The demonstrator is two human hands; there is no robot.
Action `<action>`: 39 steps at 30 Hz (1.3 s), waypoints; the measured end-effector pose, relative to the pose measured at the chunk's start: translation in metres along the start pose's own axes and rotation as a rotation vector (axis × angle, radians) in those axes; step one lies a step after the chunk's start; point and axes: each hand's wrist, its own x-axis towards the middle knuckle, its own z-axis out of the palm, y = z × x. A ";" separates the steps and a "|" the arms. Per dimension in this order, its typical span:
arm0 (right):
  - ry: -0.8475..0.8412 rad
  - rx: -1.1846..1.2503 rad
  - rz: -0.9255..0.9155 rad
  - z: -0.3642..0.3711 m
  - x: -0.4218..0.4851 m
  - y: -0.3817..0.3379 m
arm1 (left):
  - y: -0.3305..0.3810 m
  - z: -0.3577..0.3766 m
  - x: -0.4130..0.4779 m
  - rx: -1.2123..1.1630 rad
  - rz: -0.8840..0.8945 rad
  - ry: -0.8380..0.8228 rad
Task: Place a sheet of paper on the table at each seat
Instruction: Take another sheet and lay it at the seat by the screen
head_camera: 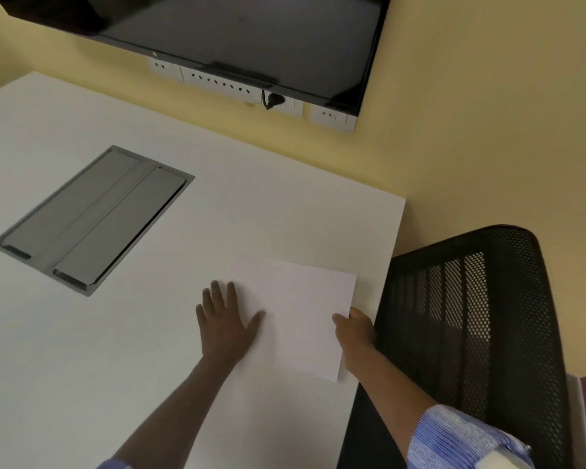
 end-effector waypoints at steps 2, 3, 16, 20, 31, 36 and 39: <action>0.014 -0.032 0.010 0.007 0.008 0.001 | 0.000 0.023 -0.008 0.056 0.025 -0.051; 0.020 -0.036 0.011 0.009 0.010 0.001 | 0.000 0.030 -0.011 0.066 0.041 -0.042; -0.095 -1.062 -0.770 0.024 0.010 0.029 | -0.006 0.047 0.011 0.028 0.054 0.052; -0.127 -1.114 -0.760 0.034 0.014 0.030 | -0.011 0.045 0.019 0.047 0.056 0.064; -0.155 -1.106 -0.812 0.065 0.009 0.017 | -0.043 0.037 0.028 0.085 0.034 0.101; -0.148 -1.114 -0.839 0.075 0.004 0.020 | -0.056 0.036 0.025 0.094 0.032 0.124; -0.151 -1.123 -0.840 0.075 0.004 0.020 | -0.056 0.034 0.023 0.093 0.021 0.120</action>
